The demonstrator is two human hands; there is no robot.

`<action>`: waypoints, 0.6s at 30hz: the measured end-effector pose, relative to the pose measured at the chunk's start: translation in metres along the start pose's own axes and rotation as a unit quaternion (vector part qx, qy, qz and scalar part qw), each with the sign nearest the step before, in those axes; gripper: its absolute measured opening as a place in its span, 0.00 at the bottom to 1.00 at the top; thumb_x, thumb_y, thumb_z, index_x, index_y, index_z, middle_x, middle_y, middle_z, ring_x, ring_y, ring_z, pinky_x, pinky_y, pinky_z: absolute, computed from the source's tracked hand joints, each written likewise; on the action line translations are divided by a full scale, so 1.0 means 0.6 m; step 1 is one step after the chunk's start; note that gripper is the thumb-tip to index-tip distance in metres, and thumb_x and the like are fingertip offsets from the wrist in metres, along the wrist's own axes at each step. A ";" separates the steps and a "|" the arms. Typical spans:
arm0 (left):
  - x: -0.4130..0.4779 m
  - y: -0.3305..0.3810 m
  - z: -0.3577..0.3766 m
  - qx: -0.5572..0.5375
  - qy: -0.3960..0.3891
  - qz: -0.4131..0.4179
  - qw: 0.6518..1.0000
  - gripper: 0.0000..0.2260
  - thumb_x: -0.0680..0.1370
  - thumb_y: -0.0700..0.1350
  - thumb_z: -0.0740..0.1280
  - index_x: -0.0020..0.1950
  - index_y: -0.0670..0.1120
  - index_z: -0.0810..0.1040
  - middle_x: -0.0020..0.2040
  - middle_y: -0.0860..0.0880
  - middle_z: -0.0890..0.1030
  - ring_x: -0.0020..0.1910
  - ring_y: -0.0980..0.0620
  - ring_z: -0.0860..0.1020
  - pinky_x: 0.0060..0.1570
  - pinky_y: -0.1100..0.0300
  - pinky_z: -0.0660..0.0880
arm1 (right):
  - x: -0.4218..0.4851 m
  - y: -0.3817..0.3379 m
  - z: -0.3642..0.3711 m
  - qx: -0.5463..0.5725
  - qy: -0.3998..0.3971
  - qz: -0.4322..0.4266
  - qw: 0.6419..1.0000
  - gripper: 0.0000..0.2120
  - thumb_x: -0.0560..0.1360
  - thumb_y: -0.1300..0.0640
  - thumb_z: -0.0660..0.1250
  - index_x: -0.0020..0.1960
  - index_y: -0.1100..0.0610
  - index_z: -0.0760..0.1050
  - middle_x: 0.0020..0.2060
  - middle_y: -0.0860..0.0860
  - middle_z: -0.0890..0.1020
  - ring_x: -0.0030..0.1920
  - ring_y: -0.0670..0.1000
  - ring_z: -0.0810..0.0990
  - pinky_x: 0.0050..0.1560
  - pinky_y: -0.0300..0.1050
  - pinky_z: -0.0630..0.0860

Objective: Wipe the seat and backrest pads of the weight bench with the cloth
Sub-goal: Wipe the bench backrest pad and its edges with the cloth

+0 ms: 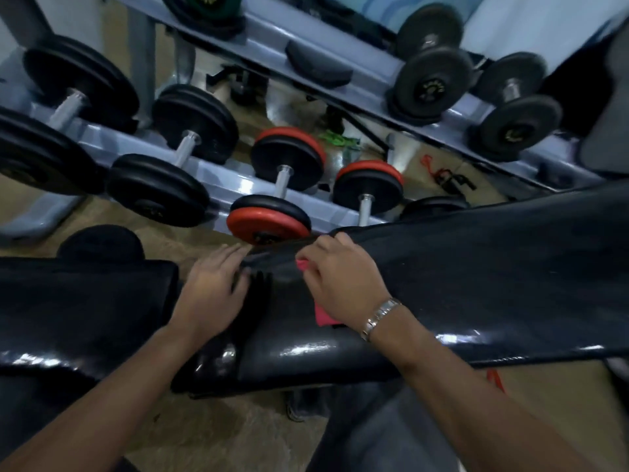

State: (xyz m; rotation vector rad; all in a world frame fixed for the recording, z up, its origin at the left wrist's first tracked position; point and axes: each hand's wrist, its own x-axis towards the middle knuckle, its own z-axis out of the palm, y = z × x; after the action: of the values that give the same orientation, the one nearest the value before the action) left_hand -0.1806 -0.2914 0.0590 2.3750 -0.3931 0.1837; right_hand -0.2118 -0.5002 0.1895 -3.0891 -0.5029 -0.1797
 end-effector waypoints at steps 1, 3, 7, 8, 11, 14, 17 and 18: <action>0.007 0.037 0.009 -0.019 0.000 0.019 1.000 0.26 0.80 0.54 0.55 0.72 0.43 0.76 0.70 0.43 0.79 0.71 0.42 0.75 0.71 0.43 0.70 | -0.020 0.020 -0.018 -0.009 0.015 0.014 1.000 0.20 0.75 0.49 0.52 0.53 0.51 0.81 0.47 0.49 0.81 0.49 0.54 0.75 0.46 0.53 0.77; 0.016 0.089 0.024 -0.044 0.000 0.045 0.998 0.26 0.81 0.55 0.54 0.73 0.45 0.75 0.71 0.44 0.77 0.73 0.44 0.73 0.73 0.42 0.68 | -0.048 0.047 -0.041 -0.018 0.044 0.035 0.998 0.17 0.75 0.50 0.55 0.52 0.50 0.82 0.46 0.47 0.81 0.47 0.53 0.74 0.45 0.52 0.76; 0.039 0.193 0.052 -0.082 -0.014 0.088 0.993 0.23 0.84 0.55 0.55 0.76 0.49 0.71 0.75 0.49 0.73 0.77 0.50 0.67 0.77 0.45 0.62 | -0.110 0.104 -0.082 -0.060 0.095 0.062 0.992 0.12 0.75 0.54 0.60 0.52 0.51 0.82 0.45 0.48 0.80 0.44 0.55 0.74 0.42 0.52 0.75; 0.044 0.214 0.058 -0.087 -0.018 0.099 0.991 0.23 0.84 0.55 0.55 0.77 0.49 0.71 0.76 0.49 0.73 0.77 0.51 0.66 0.77 0.45 0.62 | -0.124 0.115 -0.088 -0.074 0.106 0.064 0.990 0.12 0.75 0.54 0.60 0.51 0.51 0.82 0.45 0.48 0.80 0.44 0.56 0.74 0.41 0.52 0.74; 0.050 0.262 0.073 -0.099 -0.031 0.121 0.987 0.23 0.84 0.55 0.55 0.77 0.49 0.70 0.76 0.50 0.72 0.78 0.52 0.65 0.77 0.46 0.62 | -0.164 0.141 -0.099 -0.110 0.140 0.068 0.982 0.11 0.74 0.56 0.62 0.52 0.51 0.82 0.46 0.48 0.81 0.43 0.55 0.74 0.40 0.49 0.70; 0.045 0.278 0.084 -0.133 -0.034 0.106 0.985 0.22 0.83 0.52 0.57 0.77 0.47 0.70 0.75 0.50 0.73 0.77 0.52 0.66 0.78 0.51 0.61 | -0.197 0.158 -0.098 -0.129 0.145 0.077 0.978 0.11 0.74 0.58 0.63 0.54 0.52 0.81 0.48 0.48 0.81 0.43 0.56 0.74 0.40 0.50 0.70; 0.040 0.272 0.094 -0.147 -0.022 0.089 0.985 0.20 0.84 0.49 0.59 0.76 0.46 0.70 0.74 0.49 0.74 0.76 0.52 0.67 0.77 0.56 0.61 | -0.217 0.165 -0.090 -0.135 0.130 0.078 0.979 0.12 0.75 0.57 0.62 0.55 0.52 0.81 0.49 0.49 0.81 0.44 0.56 0.74 0.42 0.50 0.69; 0.040 0.269 0.097 -0.147 -0.015 0.086 0.985 0.20 0.84 0.48 0.58 0.75 0.45 0.71 0.73 0.48 0.74 0.75 0.52 0.68 0.77 0.55 0.62 | -0.222 0.164 -0.086 -0.135 0.123 0.072 0.981 0.12 0.75 0.57 0.62 0.56 0.52 0.80 0.50 0.49 0.81 0.44 0.56 0.74 0.42 0.50 0.69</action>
State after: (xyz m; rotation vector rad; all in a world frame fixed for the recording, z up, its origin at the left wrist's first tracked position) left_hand -0.2098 -0.4492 0.1238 2.0562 -0.5975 0.1566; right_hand -0.3116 -0.6370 0.2267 -3.2752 -0.2636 -0.6693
